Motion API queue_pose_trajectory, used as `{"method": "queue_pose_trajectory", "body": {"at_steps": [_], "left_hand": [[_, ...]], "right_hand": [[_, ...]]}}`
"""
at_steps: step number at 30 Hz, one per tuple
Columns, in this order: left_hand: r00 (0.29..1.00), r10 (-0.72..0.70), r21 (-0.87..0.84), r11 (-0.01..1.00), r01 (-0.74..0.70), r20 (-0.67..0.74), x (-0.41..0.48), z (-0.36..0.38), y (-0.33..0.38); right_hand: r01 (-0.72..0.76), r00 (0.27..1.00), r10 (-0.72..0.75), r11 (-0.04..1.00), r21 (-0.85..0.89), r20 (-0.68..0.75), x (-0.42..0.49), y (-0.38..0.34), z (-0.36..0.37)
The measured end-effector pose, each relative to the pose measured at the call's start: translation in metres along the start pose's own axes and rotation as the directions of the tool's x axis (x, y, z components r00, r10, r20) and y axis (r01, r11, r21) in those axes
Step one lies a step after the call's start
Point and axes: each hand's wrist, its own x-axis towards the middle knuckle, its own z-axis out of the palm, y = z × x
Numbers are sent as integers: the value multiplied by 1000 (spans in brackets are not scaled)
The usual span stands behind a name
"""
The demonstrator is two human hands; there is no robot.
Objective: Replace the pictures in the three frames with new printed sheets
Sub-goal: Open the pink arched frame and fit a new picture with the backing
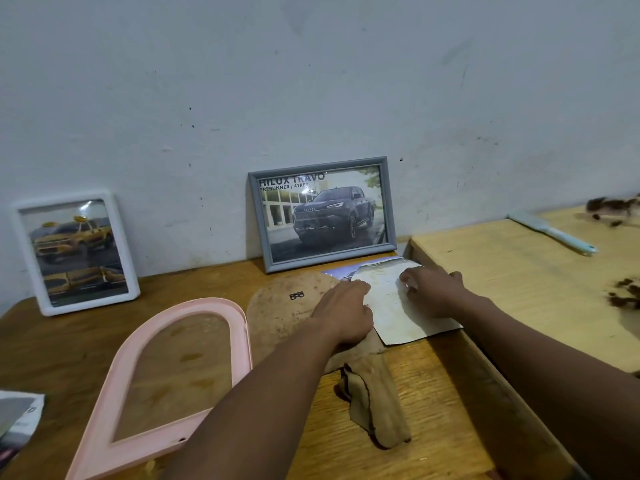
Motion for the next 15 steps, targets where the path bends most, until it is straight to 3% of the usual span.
{"method": "queue_pose_trajectory", "body": {"at_steps": [8,15], "left_hand": [[998,-31,-42,999,29,-62,-26,-30,-12],[973,-155,-92,986,141,-172,-92,-85,-59]], "right_hand": [[117,990,-109,990,80,-94,-16,-47,-17],[337,937,-307,920,200,-166,-33,-152,-35]]}}
